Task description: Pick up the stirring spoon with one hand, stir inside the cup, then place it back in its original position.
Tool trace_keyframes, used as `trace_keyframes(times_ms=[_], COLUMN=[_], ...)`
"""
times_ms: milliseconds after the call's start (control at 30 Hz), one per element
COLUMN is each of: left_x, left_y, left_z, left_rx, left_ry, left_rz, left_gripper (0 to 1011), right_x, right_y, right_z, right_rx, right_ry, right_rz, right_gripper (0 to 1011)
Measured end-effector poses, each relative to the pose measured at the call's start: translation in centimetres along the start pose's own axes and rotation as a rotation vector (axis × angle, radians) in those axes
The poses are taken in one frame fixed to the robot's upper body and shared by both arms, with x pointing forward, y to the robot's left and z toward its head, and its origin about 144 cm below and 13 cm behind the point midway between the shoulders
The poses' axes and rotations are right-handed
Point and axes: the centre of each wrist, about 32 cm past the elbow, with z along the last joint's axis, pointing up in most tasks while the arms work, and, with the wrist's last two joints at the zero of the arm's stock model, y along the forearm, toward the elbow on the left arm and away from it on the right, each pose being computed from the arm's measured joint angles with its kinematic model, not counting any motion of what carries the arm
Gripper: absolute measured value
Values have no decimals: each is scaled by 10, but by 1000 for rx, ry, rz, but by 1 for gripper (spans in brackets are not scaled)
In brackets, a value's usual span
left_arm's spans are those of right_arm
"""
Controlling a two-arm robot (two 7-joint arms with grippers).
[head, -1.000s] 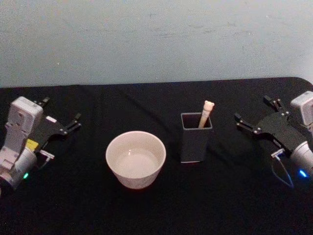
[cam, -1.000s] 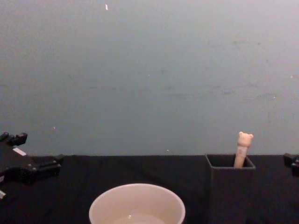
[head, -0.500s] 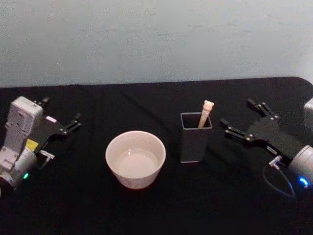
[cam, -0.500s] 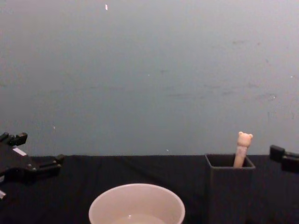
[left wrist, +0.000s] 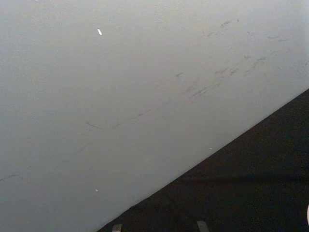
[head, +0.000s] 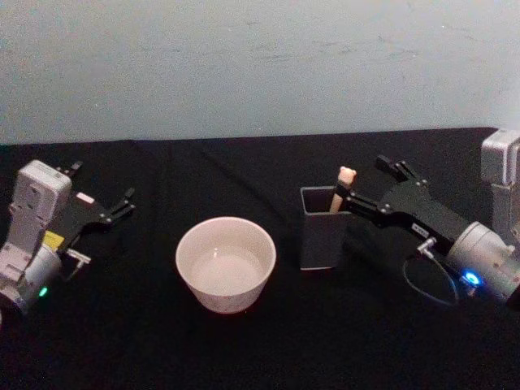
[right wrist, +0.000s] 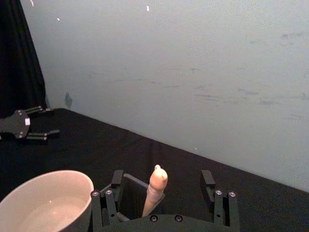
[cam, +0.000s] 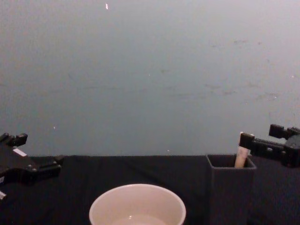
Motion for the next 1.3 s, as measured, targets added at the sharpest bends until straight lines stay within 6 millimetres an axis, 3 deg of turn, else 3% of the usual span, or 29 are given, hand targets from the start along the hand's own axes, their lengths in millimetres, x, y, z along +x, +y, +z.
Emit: trace_keyframes(times_ms=[533, 1300], left_x=[0, 0], left_y=[0, 0], left_z=[0, 0], left_rx=[0, 0], left_ry=[0, 0], left_rz=[0, 0], left_gripper=[1001, 1001], right_x=[10, 12], right_y=[18, 22], right_z=[-4, -5], right_rx=[-32, -52], right_ry=[98, 125], right_rz=[22, 37], right_gripper=[1002, 1002])
